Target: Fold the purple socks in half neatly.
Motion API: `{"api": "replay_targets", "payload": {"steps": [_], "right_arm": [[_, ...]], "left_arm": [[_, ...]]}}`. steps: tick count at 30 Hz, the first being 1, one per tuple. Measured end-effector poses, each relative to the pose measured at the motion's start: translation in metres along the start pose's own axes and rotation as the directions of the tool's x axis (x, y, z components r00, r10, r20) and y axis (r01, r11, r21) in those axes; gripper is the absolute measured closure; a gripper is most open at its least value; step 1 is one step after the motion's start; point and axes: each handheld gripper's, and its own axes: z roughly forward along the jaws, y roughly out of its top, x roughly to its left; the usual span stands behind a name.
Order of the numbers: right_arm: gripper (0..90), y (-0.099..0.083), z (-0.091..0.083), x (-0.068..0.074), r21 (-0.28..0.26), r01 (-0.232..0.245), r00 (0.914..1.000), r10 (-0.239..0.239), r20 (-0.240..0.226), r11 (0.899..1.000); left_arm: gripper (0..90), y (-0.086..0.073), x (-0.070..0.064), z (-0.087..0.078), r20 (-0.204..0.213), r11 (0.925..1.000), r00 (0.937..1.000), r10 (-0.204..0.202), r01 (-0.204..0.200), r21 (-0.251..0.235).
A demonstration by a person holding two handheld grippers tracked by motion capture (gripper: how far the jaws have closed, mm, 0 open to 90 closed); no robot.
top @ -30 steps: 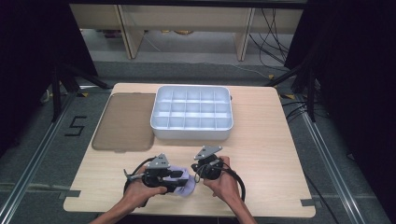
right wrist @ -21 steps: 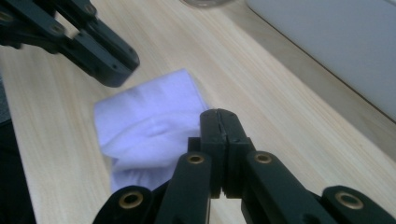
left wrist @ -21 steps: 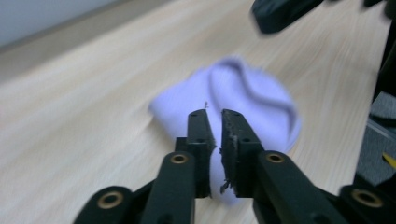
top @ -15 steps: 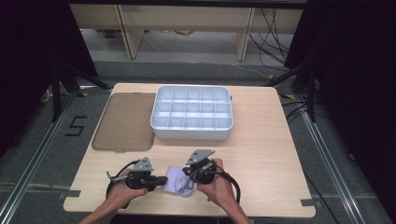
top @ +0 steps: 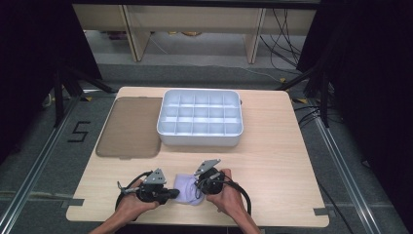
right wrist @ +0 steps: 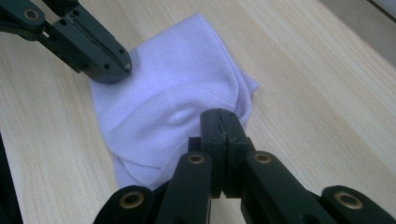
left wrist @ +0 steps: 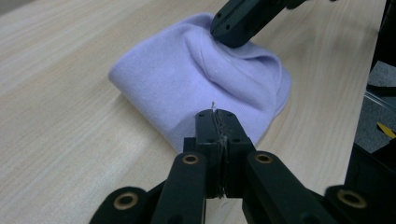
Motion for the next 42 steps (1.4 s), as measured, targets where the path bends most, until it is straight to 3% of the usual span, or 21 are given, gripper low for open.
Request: {"api": "replay_targets", "payload": {"steps": [2, 3, 4, 7, 13, 14, 15, 19, 20, 21, 23, 24, 25, 27, 30, 32, 34, 37, 40, 41, 42], "right_arm": [[90.0, 0.000, 0.000, 0.000, -0.002, 0.001, 1.0000, -0.001, 0.004, 1.000], [90.0, 0.000, 0.000, -0.001, -0.005, 0.014, 0.9999, -0.014, -0.004, 1.000], [90.0, 0.000, 0.000, -0.001, -0.005, 0.012, 0.9999, -0.012, -0.010, 1.000], [90.0, 0.000, 0.001, -0.001, -0.009, 0.010, 0.9999, -0.010, 0.003, 1.000], [90.0, -0.001, 0.002, -0.002, -0.025, 0.014, 0.9999, -0.014, -0.005, 1.000], [90.0, -0.001, 0.001, -0.001, -0.019, 0.000, 1.0000, 0.000, -0.005, 1.000], [90.0, -0.002, 0.001, 0.000, -0.017, -0.015, 0.9998, 0.015, -0.008, 1.000], [90.0, -0.002, 0.000, -0.001, -0.015, 0.009, 1.0000, -0.009, -0.004, 1.000], [90.0, -0.002, 0.001, 0.000, -0.023, 0.004, 1.0000, -0.004, -0.001, 1.000], [90.0, -0.002, 0.000, 0.000, -0.021, 0.012, 0.9999, -0.011, 0.005, 1.000], [90.0, -0.002, -0.001, 0.001, -0.008, -0.005, 1.0000, 0.005, 0.000, 1.000], [90.0, -0.002, -0.002, 0.001, -0.009, -0.012, 0.9999, 0.012, -0.001, 1.000], [90.0, -0.002, -0.002, 0.000, -0.025, 0.015, 0.9999, -0.015, -0.007, 1.000], [90.0, 0.001, -0.006, 0.002, -0.051, -0.010, 0.9994, 0.011, 0.031, 0.999], [90.0, 0.006, -0.013, 0.007, -0.079, 0.008, 0.9997, -0.006, 0.025, 0.997], [90.0, 0.009, -0.018, 0.011, -0.099, 0.059, 0.9982, -0.059, 0.002, 0.993], [90.0, 0.008, -0.015, 0.017, -0.114, 0.063, 0.9975, -0.066, -0.026, 0.992], [90.0, 0.007, -0.008, 0.026, -0.071, 0.099, 0.9928, -0.104, -0.061, 0.993], [90.0, 0.003, 0.004, 0.030, 0.005, 0.120, 0.9923, -0.120, -0.032, 0.993], [90.0, 0.000, 0.011, 0.030, 0.001, 0.132, 0.9908, -0.132, -0.031, 0.991], [90.0, 0.000, 0.012, 0.031, -0.008, 0.107, 0.9938, -0.107, -0.030, 0.994]], "left_arm": [[87.1, 0.005, 0.001, -0.004, -0.023, 0.9996, 0.9997, -0.004, 0.003, -0.026], [87.1, 0.010, 0.004, -0.006, -0.029, 0.9992, 0.9992, 0.029, -0.030, -0.027], [87.2, 0.013, 0.005, -0.005, -0.047, 0.9990, 0.9988, 0.012, -0.015, -0.042], [87.2, 0.021, 0.012, 0.001, -0.079, 0.9988, 0.9963, 0.035, -0.037, -0.031], [88.2, 0.017, 0.029, 0.019, -0.090, 1.0000, 0.9959, -0.005, 0.005, -0.001], [88.3, 0.017, 0.030, 0.018, -0.088, 1.0000, 0.9961, 0.006, -0.006, 0.002], [88.2, 0.018, 0.029, 0.017, -0.100, 1.0000, 0.9950, 0.001, -0.001, 0.001], [87.0, 0.017, 0.027, 0.013, -0.095, 0.9996, 0.9954, -0.015, 0.012, -0.025], [86.6, 0.017, 0.026, 0.009, -0.093, 0.9996, 0.9956, 0.010, -0.013, -0.027], [85.8, 0.017, 0.024, 0.006, -0.092, 0.9992, 0.9957, -0.007, 0.003, -0.041], [83.5, 0.014, 0.021, 0.000, -0.090, 0.9991, 0.9959, -0.003, -0.001, -0.043], [82.4, 0.012, 0.018, -0.001, -0.084, 0.9984, 0.9961, -0.028, 0.024, -0.052], [81.1, 0.010, 0.017, -0.003, -0.081, 0.9991, 0.9967, -0.005, 0.002, -0.042], [79.3, 0.008, 0.012, -0.007, -0.069, 0.9989, 0.9975, -0.011, 0.008, -0.046], [76.2, 0.005, 0.010, -0.011, -0.076, 0.9990, 0.9971, 0.001, -0.004, -0.044], [72.4, 0.001, 0.013, -0.014, -0.087, 0.9993, 0.9962, -0.005, 0.002, -0.036], [67.6, -0.002, 0.015, -0.016, -0.094, 0.9982, 0.9945, -0.046, 0.042, -0.043], [61.0, -0.005, 0.017, -0.017, -0.101, 0.9964, 0.9918, -0.078, 0.074, -0.043], [55.8, -0.005, 0.018, -0.017, -0.092, 0.9962, 0.9924, -0.082, 0.079, -0.036], [54.3, -0.005, 0.018, -0.016, -0.090, 0.9949, 0.9915, -0.094, 0.090, -0.046], [53.1, -0.004, 0.019, -0.017, -0.094, 0.9956, 0.9915, -0.089, 0.086, -0.036]]}}
